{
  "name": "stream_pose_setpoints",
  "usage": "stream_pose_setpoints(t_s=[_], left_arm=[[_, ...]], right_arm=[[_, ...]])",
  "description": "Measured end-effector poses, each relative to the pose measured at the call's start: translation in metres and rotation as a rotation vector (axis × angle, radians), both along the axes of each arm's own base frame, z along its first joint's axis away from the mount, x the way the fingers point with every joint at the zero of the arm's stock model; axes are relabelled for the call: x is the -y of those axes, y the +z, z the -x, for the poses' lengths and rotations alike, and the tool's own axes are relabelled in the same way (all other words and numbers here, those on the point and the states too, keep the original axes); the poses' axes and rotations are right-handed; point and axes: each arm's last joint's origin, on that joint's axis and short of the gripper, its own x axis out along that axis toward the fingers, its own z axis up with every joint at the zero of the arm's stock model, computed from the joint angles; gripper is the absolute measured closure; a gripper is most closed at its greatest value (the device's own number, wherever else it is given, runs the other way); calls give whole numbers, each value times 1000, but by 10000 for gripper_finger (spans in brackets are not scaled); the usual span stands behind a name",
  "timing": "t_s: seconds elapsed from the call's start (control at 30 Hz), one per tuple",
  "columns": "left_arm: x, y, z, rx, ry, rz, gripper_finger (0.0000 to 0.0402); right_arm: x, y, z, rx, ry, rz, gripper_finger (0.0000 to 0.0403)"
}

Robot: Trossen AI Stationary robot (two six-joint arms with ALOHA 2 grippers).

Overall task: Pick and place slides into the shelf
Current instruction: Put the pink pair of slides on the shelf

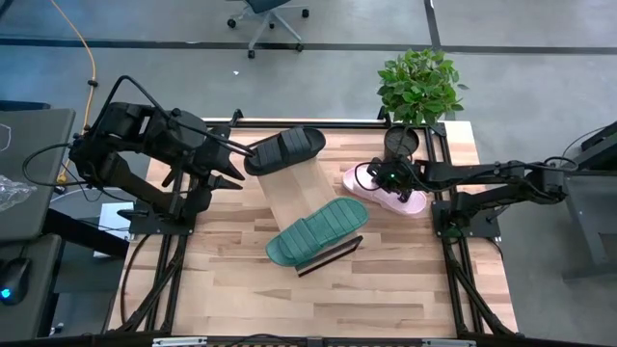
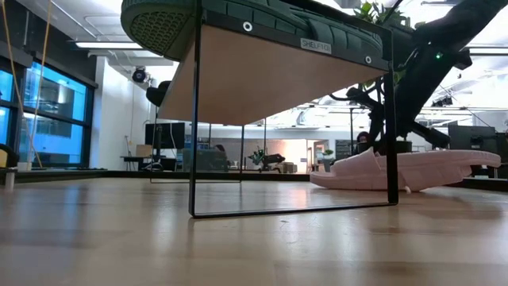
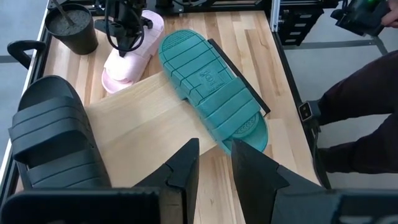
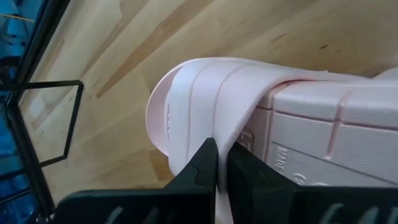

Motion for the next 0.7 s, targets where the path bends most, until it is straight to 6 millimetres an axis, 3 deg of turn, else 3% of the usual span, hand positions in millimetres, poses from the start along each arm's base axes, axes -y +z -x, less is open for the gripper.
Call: stream_pose_setpoints(t_s=[0.7], left_arm=[[0, 0, 0, 0, -3, -3, 318]], right_arm=[[-5, 30, 16, 129, 35, 67, 403]])
